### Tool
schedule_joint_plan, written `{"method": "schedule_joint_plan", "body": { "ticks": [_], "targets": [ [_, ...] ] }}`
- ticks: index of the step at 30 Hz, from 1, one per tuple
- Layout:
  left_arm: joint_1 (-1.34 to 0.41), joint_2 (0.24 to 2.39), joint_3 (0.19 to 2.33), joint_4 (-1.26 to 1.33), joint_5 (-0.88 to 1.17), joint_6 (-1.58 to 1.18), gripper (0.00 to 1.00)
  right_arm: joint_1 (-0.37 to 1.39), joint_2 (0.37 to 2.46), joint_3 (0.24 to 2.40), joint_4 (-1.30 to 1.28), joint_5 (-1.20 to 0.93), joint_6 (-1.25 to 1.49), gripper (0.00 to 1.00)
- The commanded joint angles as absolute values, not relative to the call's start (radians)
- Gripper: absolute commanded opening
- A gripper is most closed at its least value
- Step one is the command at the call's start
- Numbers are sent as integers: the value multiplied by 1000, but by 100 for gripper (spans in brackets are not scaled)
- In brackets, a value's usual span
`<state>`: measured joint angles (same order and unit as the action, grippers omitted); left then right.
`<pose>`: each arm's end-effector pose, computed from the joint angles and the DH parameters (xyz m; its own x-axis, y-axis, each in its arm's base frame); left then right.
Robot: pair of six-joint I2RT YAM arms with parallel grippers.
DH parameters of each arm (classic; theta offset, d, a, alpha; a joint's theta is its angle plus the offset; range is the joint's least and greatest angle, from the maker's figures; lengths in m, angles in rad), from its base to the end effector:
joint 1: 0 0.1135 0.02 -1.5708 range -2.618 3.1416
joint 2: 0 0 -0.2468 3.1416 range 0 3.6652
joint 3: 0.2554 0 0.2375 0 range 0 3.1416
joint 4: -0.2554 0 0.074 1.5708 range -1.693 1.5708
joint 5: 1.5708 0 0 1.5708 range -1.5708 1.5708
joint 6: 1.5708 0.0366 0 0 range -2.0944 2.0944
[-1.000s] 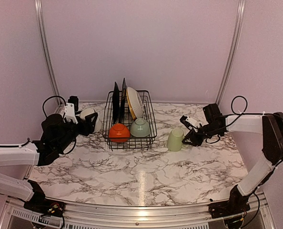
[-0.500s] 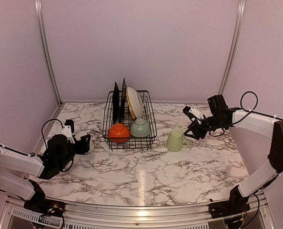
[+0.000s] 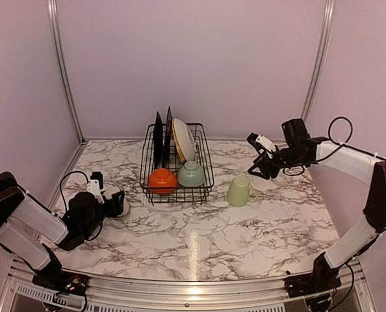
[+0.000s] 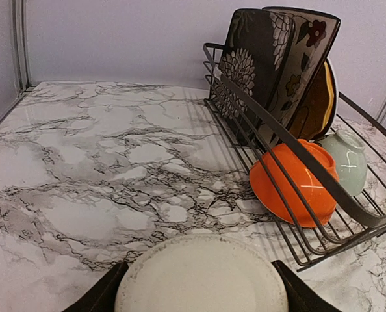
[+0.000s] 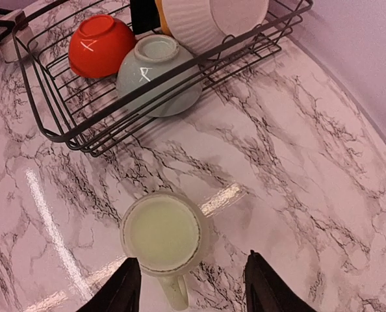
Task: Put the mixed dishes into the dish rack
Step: Place the cup at the center of the board.
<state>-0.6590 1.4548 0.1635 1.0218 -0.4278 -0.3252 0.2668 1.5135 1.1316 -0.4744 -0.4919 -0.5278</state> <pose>0.1800 -0.1202 0.1257 -0.2765 -0.1536 -0.9487 0.1611 0.9658 -0.2033 0.2955 0.0987 0.2497 -0.3622 -0.5592 -0.7458 -0.8256 0.5638 -0.0218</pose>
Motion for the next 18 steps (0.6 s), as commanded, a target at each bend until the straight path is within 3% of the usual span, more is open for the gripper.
{"method": "schedule_joint_plan", "body": {
  "ticks": [1,16,18],
  "targets": [
    [-667,1483,139,1136,-435,-286,53,311,1549,1205,-494,-496,-530,53],
    [-711,1505,134,1120,-513,-254,75,497,1755,1486,-553,-479,-547,54],
    [-715,1498,136,1109,-519,-250,83,520,1782,1523,-559,-475,-547,54]
  ]
}}
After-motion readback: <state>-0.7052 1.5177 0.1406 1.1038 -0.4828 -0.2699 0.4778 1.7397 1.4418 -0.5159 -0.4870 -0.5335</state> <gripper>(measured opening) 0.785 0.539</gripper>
